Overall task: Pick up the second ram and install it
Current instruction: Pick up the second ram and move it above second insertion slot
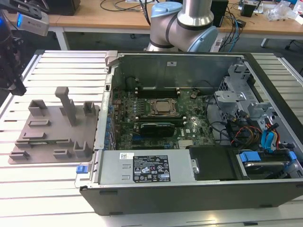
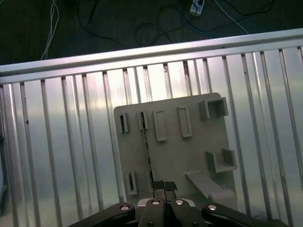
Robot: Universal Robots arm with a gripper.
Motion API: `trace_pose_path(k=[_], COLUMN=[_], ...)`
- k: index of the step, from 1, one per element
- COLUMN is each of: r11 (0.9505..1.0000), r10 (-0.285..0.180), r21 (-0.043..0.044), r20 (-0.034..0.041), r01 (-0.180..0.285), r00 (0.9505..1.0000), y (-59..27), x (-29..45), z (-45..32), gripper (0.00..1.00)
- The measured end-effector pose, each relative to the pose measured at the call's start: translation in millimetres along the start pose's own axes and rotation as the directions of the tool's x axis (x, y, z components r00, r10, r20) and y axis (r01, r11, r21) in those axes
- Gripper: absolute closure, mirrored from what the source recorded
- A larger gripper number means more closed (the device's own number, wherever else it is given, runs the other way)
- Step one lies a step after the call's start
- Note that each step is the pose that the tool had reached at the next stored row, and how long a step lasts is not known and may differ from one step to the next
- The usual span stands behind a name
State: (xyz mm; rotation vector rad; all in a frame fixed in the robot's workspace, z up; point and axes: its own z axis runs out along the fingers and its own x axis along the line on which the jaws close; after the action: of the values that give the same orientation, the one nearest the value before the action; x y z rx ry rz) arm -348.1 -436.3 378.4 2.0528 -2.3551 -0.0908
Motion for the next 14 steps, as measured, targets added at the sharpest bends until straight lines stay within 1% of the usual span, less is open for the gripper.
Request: trace_pose_path(k=[1,2,3,5,7,9,12,13,14], r11=[1.0000,1.0000,1.0000,1.0000,1.0000,1.0000,1.0000,1.0000,1.0000], r10=[0.000,0.000,0.000,0.000,0.000,0.000,0.000,0.000,0.000], r21=[0.0001,0.0000,0.0000,0.0001,0.0000,0.0001,0.0000,0.0000,0.0000], r20=[0.0000,0.0000,0.0000,0.0000,0.0000,0.0001,0.0000,0.0000,-0.0001], r01=[0.000,0.000,0.000,0.000,0.000,0.000,0.000,0.000,0.000], r00=[1.0000,1.0000,1.0000,1.0000,1.0000,1.0000,1.0000,1.0000,1.0000], y=[0.0,0.0,0.0,-0.1,-0.2,-0.6,-0.9,-1.1,-1.2], x=[0.0,0.0,0.0,0.0,0.1,0.3,0.4,0.5,0.6], z=[0.0,0.0,0.0,0.4,3.5,10.5,17.0,20.9,22.9], gripper=[0.71,0.71,0.64,0.64,0.64,0.64,0.64,0.64,0.64])
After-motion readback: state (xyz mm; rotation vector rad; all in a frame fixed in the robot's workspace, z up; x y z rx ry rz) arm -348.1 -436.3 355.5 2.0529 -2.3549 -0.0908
